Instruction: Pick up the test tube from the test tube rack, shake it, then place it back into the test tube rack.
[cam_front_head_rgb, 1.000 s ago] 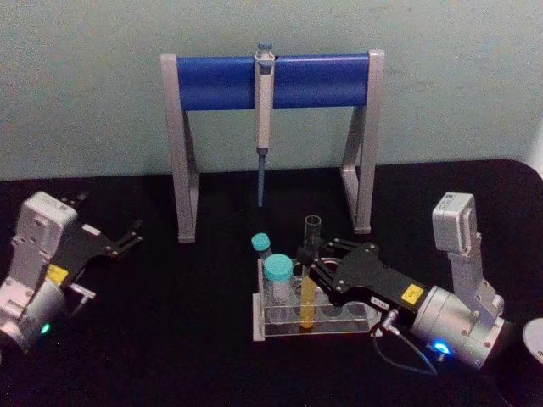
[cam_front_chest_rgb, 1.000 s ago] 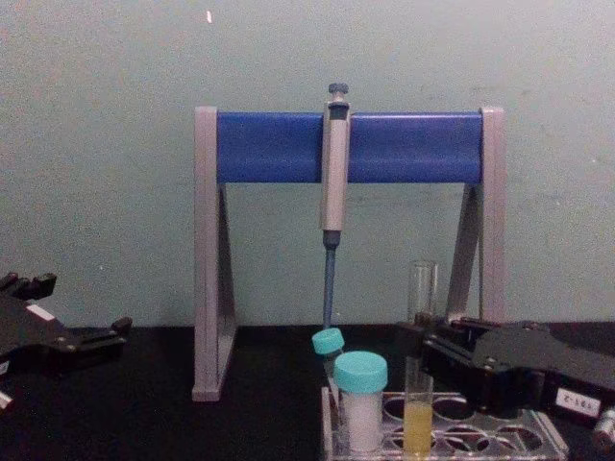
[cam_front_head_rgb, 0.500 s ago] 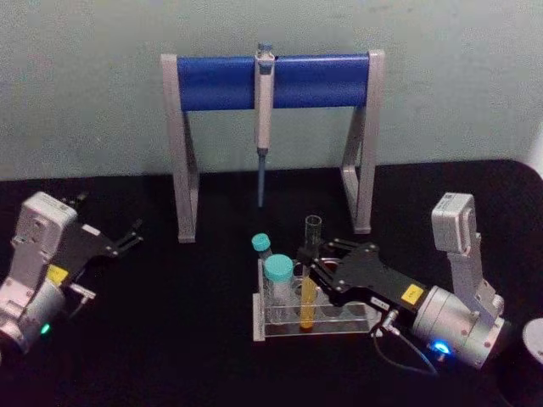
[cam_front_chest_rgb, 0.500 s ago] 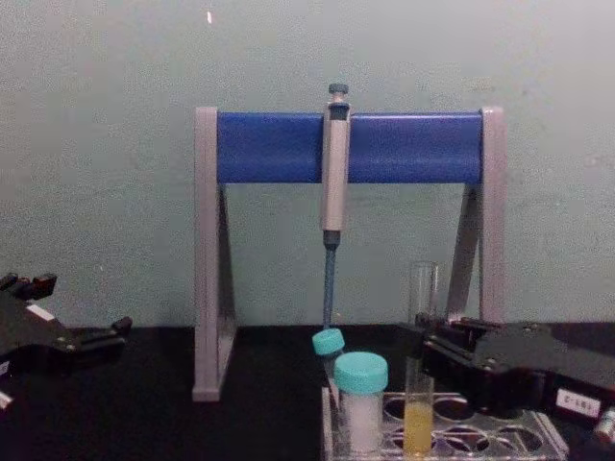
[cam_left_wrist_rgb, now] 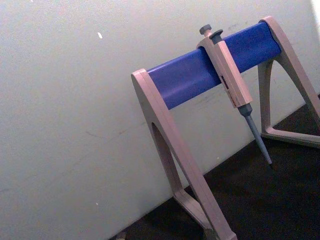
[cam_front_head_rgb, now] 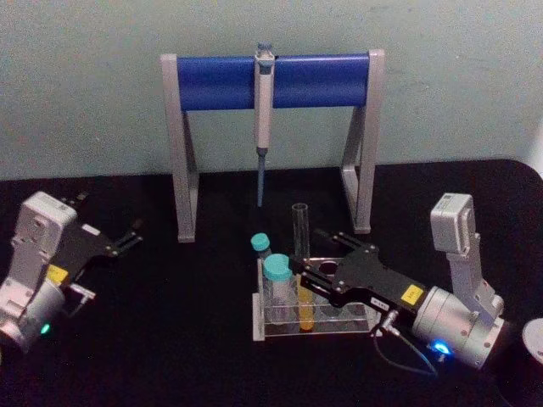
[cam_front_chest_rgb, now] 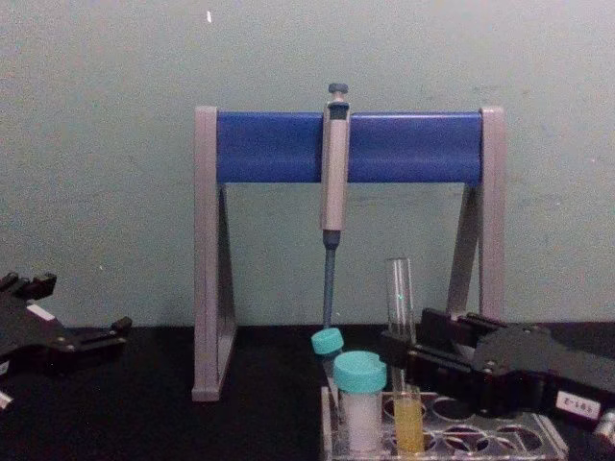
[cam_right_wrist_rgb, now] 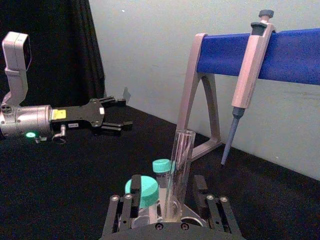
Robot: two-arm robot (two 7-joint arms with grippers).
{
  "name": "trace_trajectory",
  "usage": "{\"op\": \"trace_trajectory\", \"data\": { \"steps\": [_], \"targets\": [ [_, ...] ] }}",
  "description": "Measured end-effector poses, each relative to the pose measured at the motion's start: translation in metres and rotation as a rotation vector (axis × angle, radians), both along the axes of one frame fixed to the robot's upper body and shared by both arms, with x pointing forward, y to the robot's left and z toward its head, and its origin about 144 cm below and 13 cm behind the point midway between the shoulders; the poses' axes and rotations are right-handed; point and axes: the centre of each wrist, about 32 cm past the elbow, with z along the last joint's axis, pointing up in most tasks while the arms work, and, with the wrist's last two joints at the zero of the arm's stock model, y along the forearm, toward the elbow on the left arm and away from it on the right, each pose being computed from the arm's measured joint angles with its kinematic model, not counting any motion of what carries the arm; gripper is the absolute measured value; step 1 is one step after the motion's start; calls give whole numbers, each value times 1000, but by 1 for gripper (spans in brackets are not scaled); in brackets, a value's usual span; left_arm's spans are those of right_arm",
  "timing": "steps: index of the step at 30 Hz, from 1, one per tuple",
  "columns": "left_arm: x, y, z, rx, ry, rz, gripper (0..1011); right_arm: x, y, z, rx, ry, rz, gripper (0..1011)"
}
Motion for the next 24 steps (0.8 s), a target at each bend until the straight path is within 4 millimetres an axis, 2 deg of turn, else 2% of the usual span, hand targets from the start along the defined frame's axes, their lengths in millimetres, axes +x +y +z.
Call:
{"op": "trace_trajectory", "data": {
  "steps": [7, 13, 24],
  "targets": [
    [0, 0, 0, 0, 0, 0, 1001, 0, 0, 0, 1, -1, 0, 861],
    [0, 0, 0, 0, 0, 0, 1001, 0, 0, 0, 2, -1, 1, 1000],
    [0, 0, 0, 0, 0, 0, 1001, -1, -1, 4, 15, -33, 3, 1000]
  ]
}}
